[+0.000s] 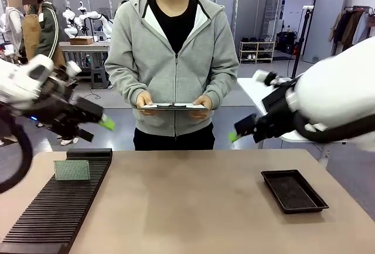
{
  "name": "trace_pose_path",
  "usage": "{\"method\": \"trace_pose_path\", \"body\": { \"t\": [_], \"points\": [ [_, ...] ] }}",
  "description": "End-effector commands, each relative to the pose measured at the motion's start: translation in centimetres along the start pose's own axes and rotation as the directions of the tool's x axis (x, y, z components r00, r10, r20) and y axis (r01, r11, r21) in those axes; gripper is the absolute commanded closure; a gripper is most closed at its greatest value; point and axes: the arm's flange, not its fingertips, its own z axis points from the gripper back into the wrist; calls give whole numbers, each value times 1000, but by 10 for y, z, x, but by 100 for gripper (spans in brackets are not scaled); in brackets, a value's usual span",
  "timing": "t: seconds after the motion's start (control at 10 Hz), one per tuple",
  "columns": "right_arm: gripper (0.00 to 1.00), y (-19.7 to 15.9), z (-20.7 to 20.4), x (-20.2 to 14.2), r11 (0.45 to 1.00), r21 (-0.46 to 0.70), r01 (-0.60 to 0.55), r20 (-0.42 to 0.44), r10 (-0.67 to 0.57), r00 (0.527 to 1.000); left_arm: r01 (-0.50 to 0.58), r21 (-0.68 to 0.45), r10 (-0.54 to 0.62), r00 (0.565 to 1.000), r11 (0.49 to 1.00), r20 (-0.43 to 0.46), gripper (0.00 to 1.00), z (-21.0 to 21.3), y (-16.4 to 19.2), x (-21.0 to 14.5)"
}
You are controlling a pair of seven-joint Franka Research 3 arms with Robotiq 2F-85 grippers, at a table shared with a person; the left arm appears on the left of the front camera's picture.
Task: Inspect the PCB.
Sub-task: Pick up the Blank PCB and present it to the human.
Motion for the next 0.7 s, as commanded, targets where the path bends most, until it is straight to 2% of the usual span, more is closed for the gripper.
{"method": "trace_pose_path", "body": {
  "t": [0.0, 0.1, 0.2, 0.3, 0.4, 0.5, 0.6],
  "points": [
    [0, -28, 44, -10, 975, 171, 143, 48, -153, 987, -132, -116, 140, 989, 984, 56, 0, 44, 19, -14],
    [0, -44, 60, -12, 934, 272, 233, 36, -251, 967, -155, -179, 174, 980, 972, 94, 0, 62, 28, -21],
    [0, -63, 75, -18, 835, 420, 355, -35, -376, 926, -169, -258, 201, 974, 951, 103, 0, 78, 39, -31],
    [0, -81, 85, -24, 750, 508, 423, -81, -448, 891, -162, -275, 204, 970, 948, 132, 0, 88, 55, -37],
    [0, -95, 93, -35, 698, 543, 466, -131, -478, 869, -165, -312, 217, 966, 936, 139, 0, 93, 74, -44],
    [0, -105, 100, -47, 661, 573, 484, -123, -514, 849, -152, -415, 233, 961, 897, 151, 0, 102, 89, -54],
    [0, -112, 106, -66, 639, 590, 493, -111, -541, 834, -160, -442, 259, 950, 883, 173, 0, 113, 106, -70]
  ]
}}
